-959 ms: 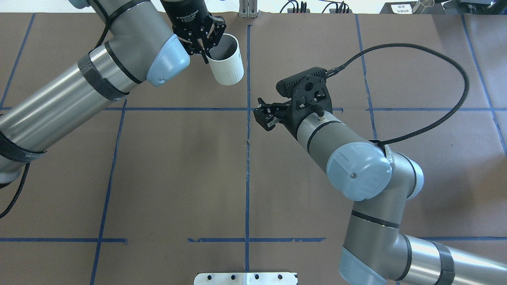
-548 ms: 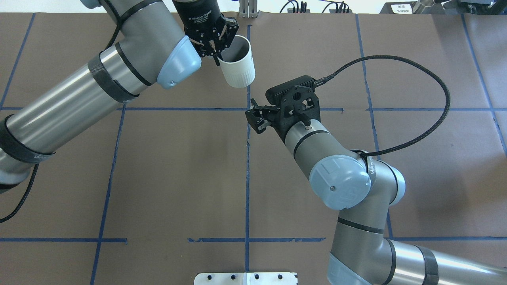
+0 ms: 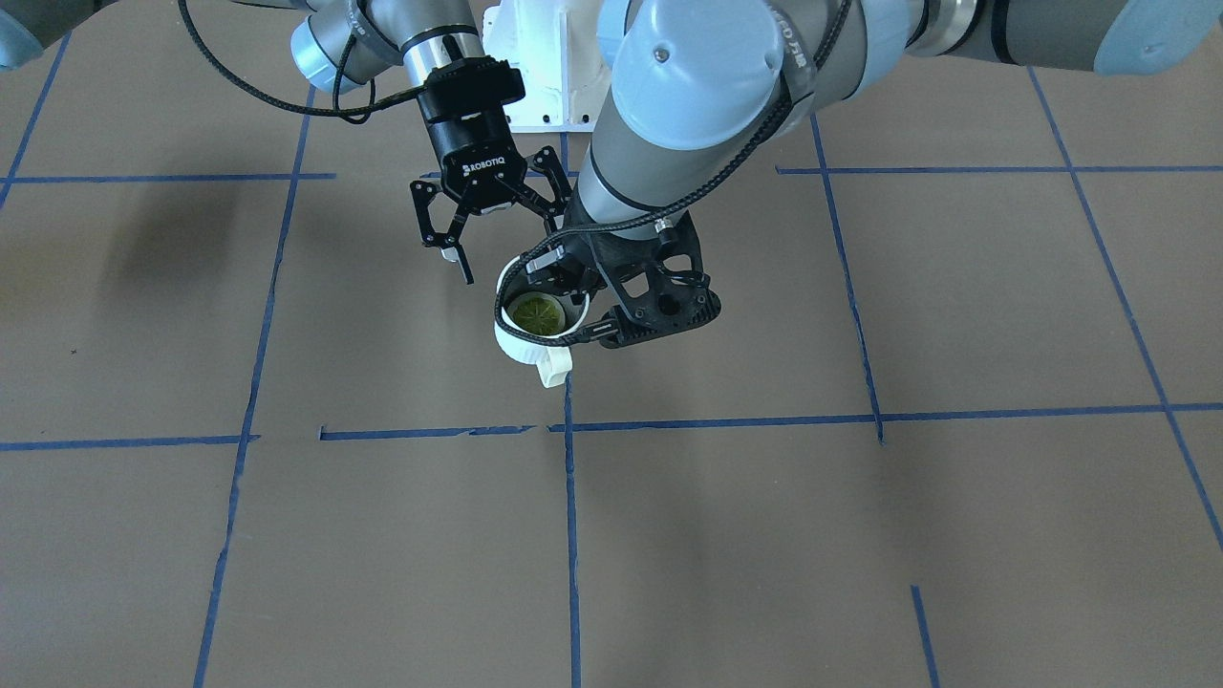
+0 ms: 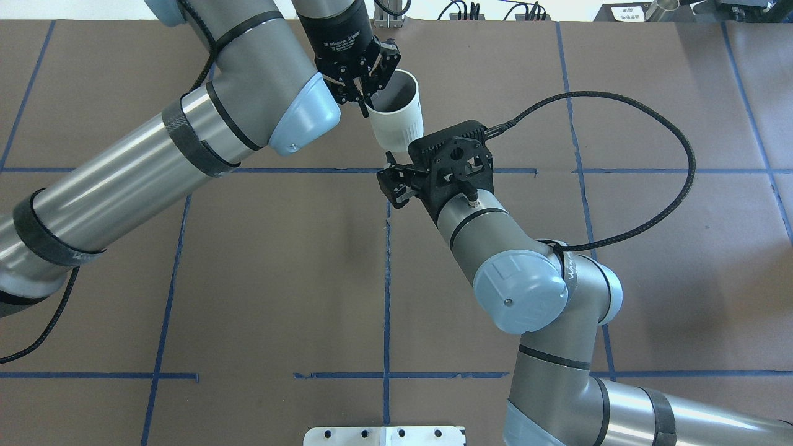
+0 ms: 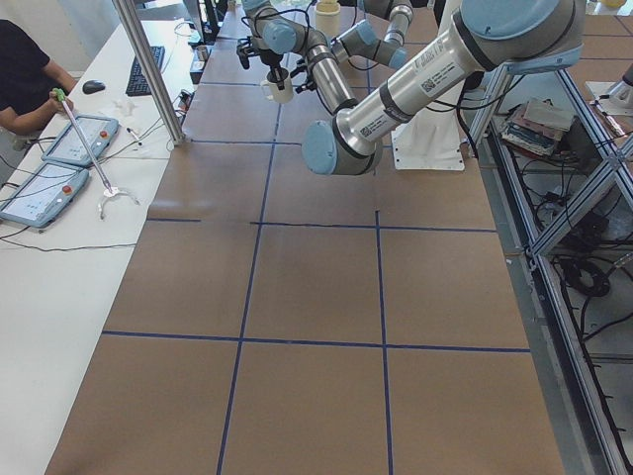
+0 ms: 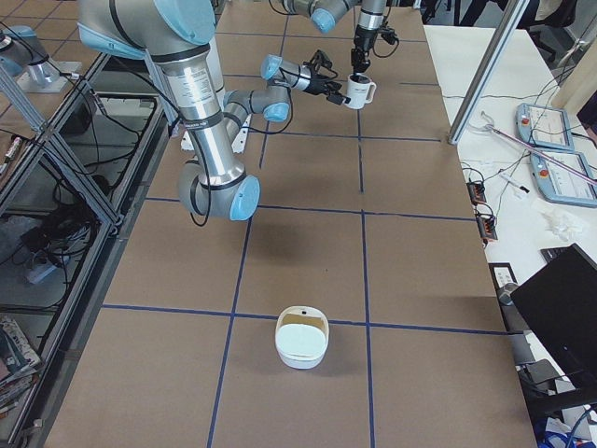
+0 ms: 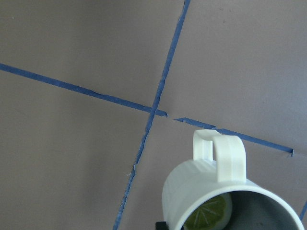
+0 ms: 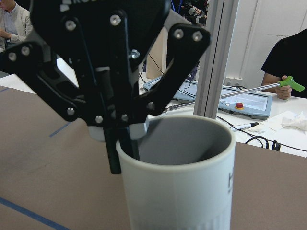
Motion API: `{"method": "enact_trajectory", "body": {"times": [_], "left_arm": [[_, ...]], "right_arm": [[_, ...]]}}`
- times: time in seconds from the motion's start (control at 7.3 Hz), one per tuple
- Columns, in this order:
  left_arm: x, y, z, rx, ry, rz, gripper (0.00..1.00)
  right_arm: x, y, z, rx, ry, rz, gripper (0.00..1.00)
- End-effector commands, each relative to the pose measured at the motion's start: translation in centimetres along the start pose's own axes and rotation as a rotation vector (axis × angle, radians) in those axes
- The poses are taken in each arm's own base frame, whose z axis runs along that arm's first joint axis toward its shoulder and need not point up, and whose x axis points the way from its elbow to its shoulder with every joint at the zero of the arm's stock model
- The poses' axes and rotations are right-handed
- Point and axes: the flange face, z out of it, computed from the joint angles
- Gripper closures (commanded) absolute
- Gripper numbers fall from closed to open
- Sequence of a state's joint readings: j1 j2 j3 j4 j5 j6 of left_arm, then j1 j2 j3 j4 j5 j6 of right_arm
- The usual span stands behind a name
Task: Left arm hands cup to right arm to dump lemon
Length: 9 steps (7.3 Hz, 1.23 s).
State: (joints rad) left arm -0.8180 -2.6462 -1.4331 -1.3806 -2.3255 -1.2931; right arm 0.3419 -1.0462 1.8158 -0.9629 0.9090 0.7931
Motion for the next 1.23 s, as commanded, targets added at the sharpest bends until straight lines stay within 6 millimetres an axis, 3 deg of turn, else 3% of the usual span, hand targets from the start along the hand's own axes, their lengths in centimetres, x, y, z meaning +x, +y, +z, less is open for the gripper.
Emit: {"method": "enact_trajectory", "body": {"times": [0.0,1.1], "left_arm": [[0.37,0.83,-0.09,-0.019,0.010,0.010,1.00],[0.67,1.77,0.65,-0.034,0.005,-0.021,1.00]], "right_arm": [[0.02,0.26,0.12,0.001,0.001,-0.002,0.01],[0.26,0.99,0.84,0.003,0.029,-0.026,0.01]]}}
